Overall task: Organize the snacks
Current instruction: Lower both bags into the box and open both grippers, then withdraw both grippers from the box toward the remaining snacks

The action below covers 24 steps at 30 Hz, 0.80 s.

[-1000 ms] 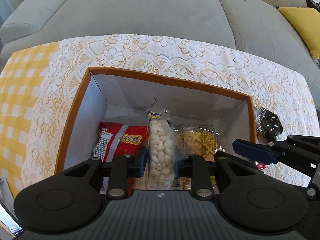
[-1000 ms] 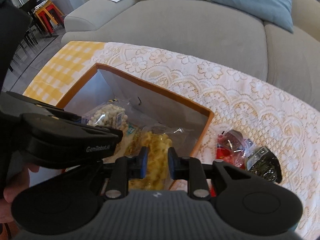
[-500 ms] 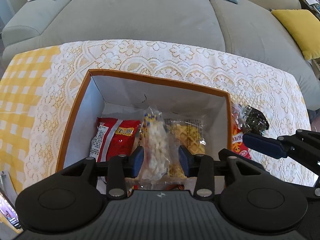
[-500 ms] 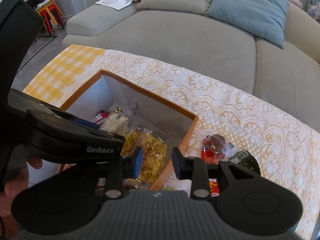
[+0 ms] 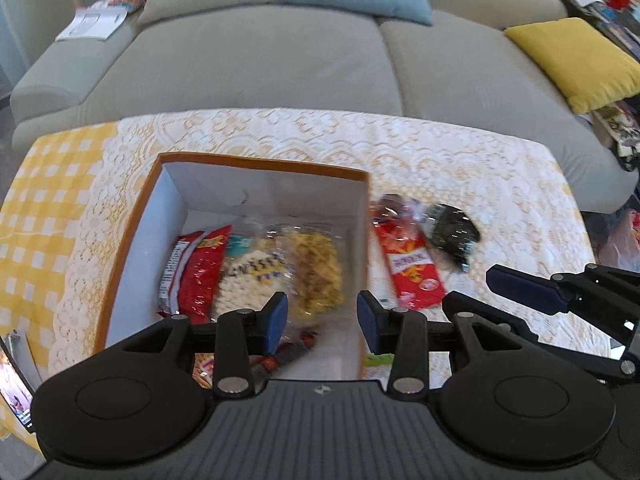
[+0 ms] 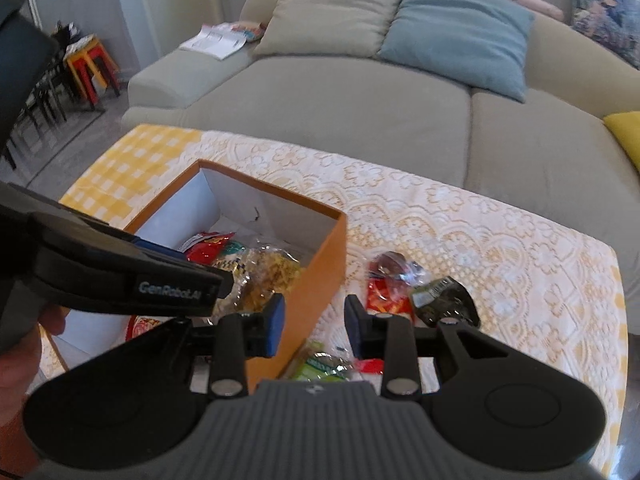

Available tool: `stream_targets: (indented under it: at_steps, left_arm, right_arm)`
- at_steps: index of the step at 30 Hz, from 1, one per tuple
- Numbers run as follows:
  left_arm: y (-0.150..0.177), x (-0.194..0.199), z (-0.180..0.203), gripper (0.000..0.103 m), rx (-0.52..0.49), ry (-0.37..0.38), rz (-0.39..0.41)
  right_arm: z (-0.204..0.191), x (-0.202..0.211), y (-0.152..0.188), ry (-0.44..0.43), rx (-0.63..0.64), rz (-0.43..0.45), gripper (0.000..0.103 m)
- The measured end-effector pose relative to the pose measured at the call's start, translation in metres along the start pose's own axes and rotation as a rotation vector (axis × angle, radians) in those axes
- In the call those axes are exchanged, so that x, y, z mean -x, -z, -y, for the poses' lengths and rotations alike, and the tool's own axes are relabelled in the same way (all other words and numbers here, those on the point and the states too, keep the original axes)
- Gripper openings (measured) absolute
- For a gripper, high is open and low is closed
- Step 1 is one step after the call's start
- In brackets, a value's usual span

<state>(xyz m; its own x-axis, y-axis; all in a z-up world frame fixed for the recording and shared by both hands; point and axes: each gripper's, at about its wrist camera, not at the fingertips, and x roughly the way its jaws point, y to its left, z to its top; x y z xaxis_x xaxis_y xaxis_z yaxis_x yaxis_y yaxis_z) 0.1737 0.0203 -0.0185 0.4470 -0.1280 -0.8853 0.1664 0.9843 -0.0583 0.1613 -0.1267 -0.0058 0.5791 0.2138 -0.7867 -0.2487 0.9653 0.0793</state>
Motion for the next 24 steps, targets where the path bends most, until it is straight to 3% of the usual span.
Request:
stream_targets:
  at_steps: [13,18,24]
  left_arm:
    - [0.068,0.016,0.072,0.048,-0.148,0.006,0.067]
    - [0.085,0.015,0.087,0.048,-0.167,0.045,0.074]
    - [0.101,0.003,0.103,0.048,-0.224,0.064,0.069]
  right_arm:
    - [0.047,0.053,0.075,0.112,-0.175,0.124,0.031]
    - [0.059,0.056,0.109,0.167,-0.190,0.127,0.031]
    - [0.078,0.051,0.149,0.161,-0.241,0.110,0.033]
